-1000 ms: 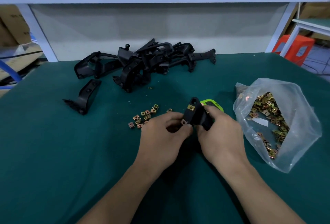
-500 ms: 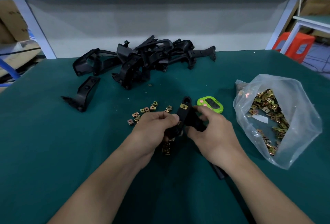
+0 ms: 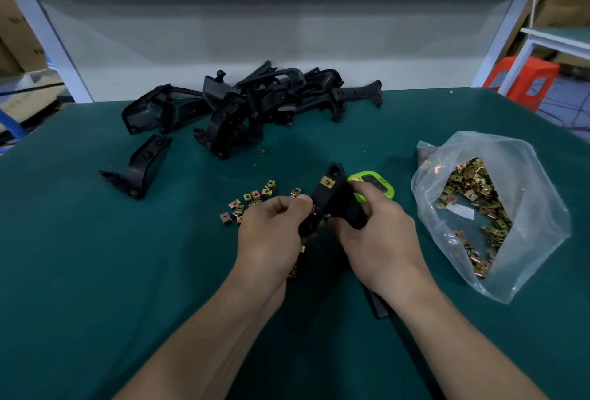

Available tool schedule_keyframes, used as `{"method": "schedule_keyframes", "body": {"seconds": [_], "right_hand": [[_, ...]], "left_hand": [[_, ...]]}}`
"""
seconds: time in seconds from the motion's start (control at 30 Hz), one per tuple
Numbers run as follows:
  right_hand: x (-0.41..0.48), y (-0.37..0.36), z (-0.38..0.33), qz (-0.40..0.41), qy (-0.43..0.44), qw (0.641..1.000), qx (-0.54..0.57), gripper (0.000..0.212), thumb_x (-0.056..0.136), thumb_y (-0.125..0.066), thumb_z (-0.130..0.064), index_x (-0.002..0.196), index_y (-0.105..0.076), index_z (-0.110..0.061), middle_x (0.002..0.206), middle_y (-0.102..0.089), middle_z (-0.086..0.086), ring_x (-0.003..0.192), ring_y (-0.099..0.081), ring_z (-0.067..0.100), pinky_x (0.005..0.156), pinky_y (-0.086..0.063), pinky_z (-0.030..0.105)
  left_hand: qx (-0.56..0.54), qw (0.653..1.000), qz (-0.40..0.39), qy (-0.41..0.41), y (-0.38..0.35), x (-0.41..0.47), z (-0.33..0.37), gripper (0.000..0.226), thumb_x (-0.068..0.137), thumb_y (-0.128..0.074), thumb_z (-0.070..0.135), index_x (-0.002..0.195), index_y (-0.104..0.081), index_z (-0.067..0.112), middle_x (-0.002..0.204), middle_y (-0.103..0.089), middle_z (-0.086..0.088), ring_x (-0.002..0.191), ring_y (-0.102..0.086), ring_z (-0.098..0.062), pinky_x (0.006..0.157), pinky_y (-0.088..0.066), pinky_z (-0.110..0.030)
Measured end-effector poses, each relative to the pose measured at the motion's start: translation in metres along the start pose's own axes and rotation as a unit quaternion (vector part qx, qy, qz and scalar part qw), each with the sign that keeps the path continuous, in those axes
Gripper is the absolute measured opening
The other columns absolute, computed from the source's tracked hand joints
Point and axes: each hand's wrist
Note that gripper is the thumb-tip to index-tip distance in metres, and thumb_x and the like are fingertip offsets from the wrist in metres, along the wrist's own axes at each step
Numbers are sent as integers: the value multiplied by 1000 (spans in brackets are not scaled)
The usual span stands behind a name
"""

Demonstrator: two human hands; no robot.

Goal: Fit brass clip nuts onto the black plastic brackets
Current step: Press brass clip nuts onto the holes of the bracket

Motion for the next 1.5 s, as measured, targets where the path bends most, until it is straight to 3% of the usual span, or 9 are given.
{"method": "schedule_keyframes", "body": {"seconds": [0.2,0.33,0.53,0.8,0.93,1.07,1.2,1.37,1.5], "right_hand": [[1,0,1,24,-23,999,-2,42,86,-74,-26,123,-61,-41,88,-69,-16,72,-59,-5,59,-40,1],[-2,1,-3,18,-4,1000,2,40,87,-71,-18,117,-62,-42,75,-62,-23,72,-54,-21,59,-37,-1],[-4,-4,-4,16,12,1000,-3,40,89,-71,-18,118,-60,-43,76,-60,-27,72,-53,-22,60,-36,-2],[-3,-3,-3,5,9,1000,-6,42,90,-68,-18,118,-55,-47,77,-60,-27,74,-53,-21,62,-39,0],[-4,-4,-4,-3,17,1000,-3,45,89,-69,-19,124,-57,-45,83,-62,-24,74,-54,-21,62,-38,-1],[-4,-4,-6,-3,13,1000,-2,46,89,-70,-24,126,-54,-48,85,-63,-21,73,-56,-17,61,-40,0],[-4,-4,-6,-23,13,1000,-12,38,90,-67,-27,122,-56,-45,80,-63,-22,69,-57,-9,56,-42,4],[-8,2,-12,-61,-25,998,23,40,88,-68,-26,121,-61,-47,80,-64,-24,74,-60,-16,62,-46,5],[-25,17,-16,-155,-121,955,221,31,88,-64,-3,107,-73,-26,90,-78,7,79,-73,24,74,-60,44]], "left_hand": [[142,982,-32,-120,0,-13,3,16,87,-71,43,80,-78,30,68,-73,11,58,-63,-1,51,-44,-13],[272,944,-5,-184,-1,-18,0,12,85,-74,40,78,-74,30,66,-69,16,61,-62,-1,52,-41,-10],[328,905,15,-270,3,-16,-5,22,90,-70,34,72,-64,23,56,-55,14,50,-48,-8,49,-33,-13],[342,899,3,-275,3,-14,-7,24,93,-67,38,72,-60,29,59,-58,16,52,-53,-7,49,-34,-13],[373,887,36,-270,4,-13,-10,35,89,-57,56,74,-61,25,56,-57,9,56,-55,-12,52,-38,-24],[374,880,32,-291,3,-12,-9,33,93,-55,52,75,-58,24,53,-52,8,50,-50,-14,50,-39,-30],[367,882,12,-294,2,-8,-9,30,97,-59,43,77,-59,21,58,-56,6,54,-54,-16,56,-44,-36],[282,927,4,-248,-1,-5,-10,31,92,-65,35,67,-57,19,62,-61,6,54,-53,-8,49,-38,-19],[166,966,1,-197,-4,-2,3,28,90,-61,33,67,-62,17,62,-68,3,53,-58,-10,56,-47,-29]]}}
Point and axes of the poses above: each hand's wrist, its own x-axis towards the middle knuckle, its own y-axis out of the back of the hand, z = x × y
